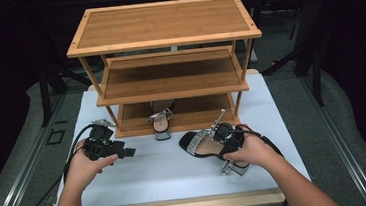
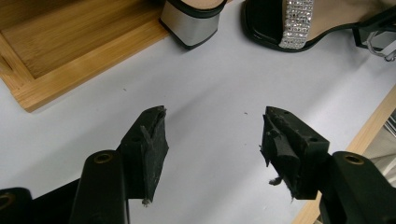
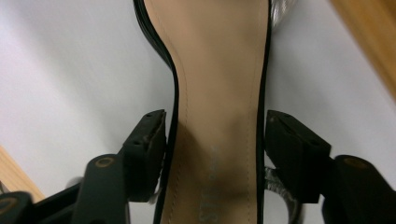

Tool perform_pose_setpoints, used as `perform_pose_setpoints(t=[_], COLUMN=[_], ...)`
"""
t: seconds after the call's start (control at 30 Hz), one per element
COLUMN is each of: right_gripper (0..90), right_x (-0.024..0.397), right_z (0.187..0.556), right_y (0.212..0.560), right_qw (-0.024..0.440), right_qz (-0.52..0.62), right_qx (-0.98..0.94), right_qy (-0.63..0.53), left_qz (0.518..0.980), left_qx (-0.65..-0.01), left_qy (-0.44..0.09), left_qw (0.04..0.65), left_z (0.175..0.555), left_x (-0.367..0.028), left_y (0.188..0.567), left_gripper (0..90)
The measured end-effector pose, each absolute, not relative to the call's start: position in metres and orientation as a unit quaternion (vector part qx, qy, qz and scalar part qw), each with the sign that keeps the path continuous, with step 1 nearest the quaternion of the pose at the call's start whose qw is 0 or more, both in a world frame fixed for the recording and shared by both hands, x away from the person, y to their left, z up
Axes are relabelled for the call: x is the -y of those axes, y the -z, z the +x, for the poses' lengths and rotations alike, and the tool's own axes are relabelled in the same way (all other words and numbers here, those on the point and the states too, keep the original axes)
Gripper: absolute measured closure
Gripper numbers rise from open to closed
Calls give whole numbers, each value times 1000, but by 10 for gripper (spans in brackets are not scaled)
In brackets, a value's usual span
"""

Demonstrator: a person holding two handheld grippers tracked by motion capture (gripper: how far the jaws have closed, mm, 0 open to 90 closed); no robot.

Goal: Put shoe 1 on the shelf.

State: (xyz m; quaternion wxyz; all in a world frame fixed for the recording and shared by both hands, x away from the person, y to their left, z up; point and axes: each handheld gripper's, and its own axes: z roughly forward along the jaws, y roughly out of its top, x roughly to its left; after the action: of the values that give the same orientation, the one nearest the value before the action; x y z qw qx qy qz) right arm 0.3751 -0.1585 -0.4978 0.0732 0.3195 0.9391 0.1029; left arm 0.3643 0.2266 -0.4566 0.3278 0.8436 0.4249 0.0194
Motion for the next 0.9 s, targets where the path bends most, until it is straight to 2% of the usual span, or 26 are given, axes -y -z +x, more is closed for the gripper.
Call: perform_pose_setpoints(t=[0.2,0.43,0.77,0.9], right_gripper=[411,402,403,404], right_x=[161,148,147,146], right_z=[376,383,394,394], right_y=[498,496,504,504], right_qw=[59,41,-17,-10], right_qz=[345,362,387,384], right_qx=[-929,-929,-921,-923], right_qy=[-119,-64,-32,-21], left_qz=[845,845,844,843], left_qx=[-425,-426,-429,-430], left_qy=[-20,-17,-13,-13], left_qw=[325,324,322,324], left_z=[365,366,368,368], left_x=[-226,-224,-227,-228], left_y=[458,460,463,463], left_gripper=[401,401,401,400])
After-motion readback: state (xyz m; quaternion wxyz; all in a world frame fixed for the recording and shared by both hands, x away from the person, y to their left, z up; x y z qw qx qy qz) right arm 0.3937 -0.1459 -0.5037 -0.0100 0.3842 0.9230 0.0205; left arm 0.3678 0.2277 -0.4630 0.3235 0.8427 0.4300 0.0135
